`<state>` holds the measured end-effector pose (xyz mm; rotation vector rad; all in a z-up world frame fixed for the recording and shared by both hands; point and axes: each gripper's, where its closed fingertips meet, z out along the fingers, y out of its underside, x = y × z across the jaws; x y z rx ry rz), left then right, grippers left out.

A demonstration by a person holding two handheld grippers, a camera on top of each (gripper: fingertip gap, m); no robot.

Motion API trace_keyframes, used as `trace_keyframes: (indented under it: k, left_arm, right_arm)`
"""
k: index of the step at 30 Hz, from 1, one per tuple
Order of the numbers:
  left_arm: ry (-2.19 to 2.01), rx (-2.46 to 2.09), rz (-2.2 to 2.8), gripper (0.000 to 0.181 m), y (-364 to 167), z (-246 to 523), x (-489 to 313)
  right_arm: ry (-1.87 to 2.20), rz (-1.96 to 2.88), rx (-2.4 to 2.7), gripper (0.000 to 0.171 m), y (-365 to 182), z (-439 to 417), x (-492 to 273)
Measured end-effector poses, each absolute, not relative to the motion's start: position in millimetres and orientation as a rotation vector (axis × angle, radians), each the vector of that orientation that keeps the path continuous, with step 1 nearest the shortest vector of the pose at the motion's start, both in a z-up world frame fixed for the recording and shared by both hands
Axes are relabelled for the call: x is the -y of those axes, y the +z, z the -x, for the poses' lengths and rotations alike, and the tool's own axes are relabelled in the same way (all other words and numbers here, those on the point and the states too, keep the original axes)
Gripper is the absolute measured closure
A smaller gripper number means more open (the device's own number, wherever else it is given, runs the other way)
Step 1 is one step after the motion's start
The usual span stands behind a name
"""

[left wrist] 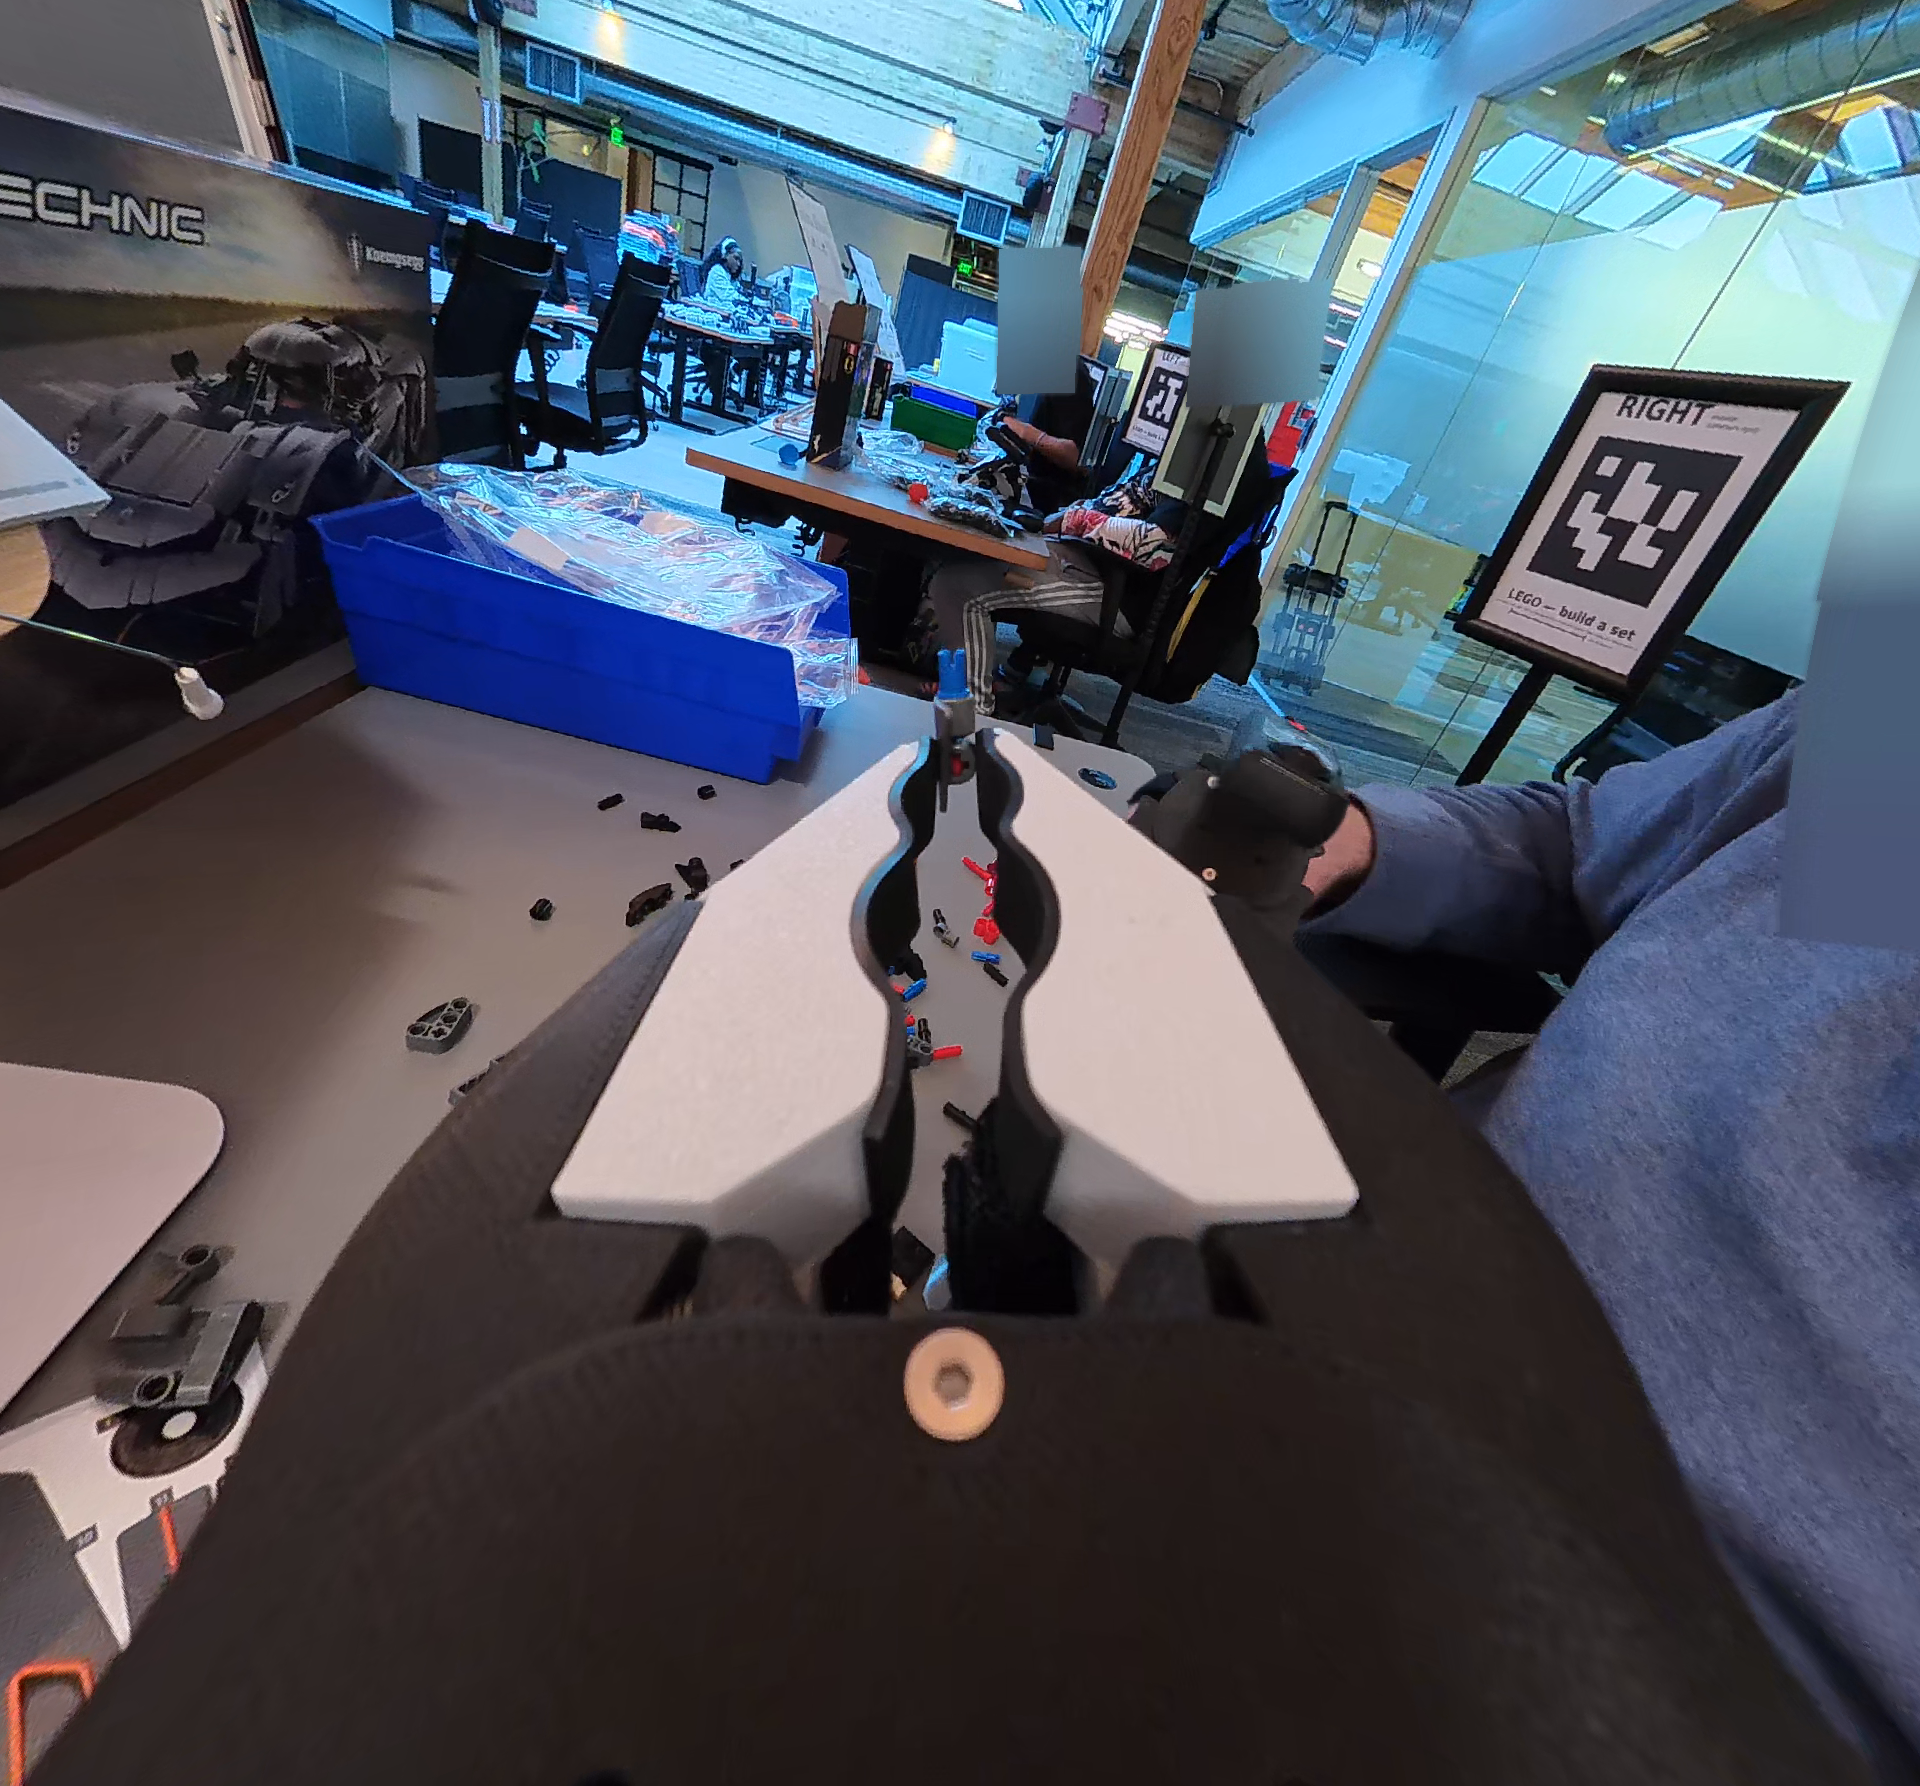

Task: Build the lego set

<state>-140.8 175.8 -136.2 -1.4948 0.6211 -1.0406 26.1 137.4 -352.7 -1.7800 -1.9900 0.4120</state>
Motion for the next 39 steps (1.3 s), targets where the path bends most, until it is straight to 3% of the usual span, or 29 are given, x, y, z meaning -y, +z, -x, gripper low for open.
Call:
trace_keyframes:
  k: [3,12,18,30,39]
  left_arm:
    - [-1.043,-0.627,1.497,0.176,-136,140,-175]
    - [-1.048,-0.637,1.508,0.176,-139,137,-175]
    - [-1.051,-0.642,1.512,0.176,-140,135,-175]
    - [-1.051,-0.641,1.515,0.176,-141,136,-176]
    - [-1.052,-0.632,1.516,0.176,-141,136,-176]
  right_arm:
    - [0.378,1.775,2.007,0.154,-351,-29,-139]
    - [0.574,2.021,1.771,0.148,-347,-28,-133]
    - [0.558,2.058,1.681,0.164,-353,-26,-140]
    - [0.45,1.874,1.774,0.165,-342,-24,-148]
    - [0.344,1.695,1.779,0.165,-301,-12,-167]
